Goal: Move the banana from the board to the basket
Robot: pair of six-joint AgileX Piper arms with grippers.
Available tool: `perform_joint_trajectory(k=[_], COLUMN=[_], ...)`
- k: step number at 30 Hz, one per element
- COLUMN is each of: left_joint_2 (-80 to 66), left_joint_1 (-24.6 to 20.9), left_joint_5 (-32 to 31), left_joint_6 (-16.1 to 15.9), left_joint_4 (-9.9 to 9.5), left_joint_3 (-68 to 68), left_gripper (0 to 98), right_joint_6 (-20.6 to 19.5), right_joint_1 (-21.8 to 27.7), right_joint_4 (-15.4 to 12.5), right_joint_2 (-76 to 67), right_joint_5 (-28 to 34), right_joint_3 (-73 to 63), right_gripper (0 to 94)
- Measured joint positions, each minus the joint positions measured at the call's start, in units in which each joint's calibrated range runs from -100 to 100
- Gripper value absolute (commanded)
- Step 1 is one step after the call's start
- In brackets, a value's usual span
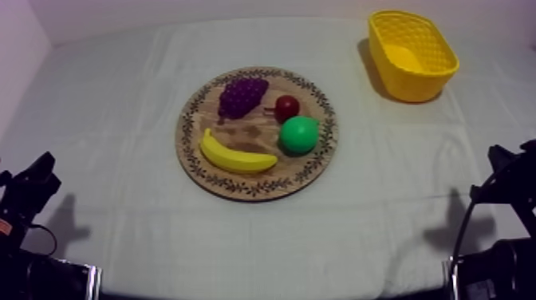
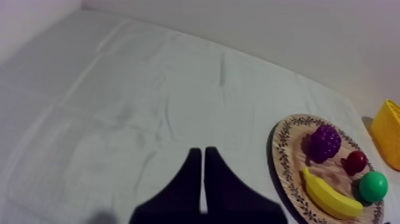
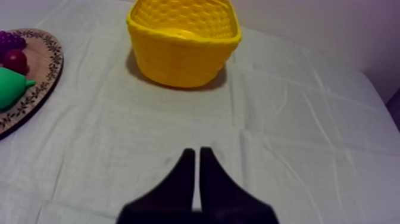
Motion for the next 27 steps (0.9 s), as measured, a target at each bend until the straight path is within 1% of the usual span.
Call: perform_joint_trajectory(k=[22, 27], left_joint_2=[0.0, 0.0], left_joint_1=[0.0, 0.0], left_joint_5=[0.0, 0.0], left_joint_6=[0.0, 0.0], left_joint_4=[0.0, 0.0], left_joint_3=[0.0, 0.0], left_gripper=[0.1, 0.1], right_joint_6=[-0.4, 0.97], right_joint_1=[0.0, 0.12], right_joint_4=[0.0, -0.05], right_joint_2=[0.0, 0.0], right_joint_5=[0.29, 0.39], right_joint_3=[0.0, 0.0], right_gripper=[0.5, 3.2])
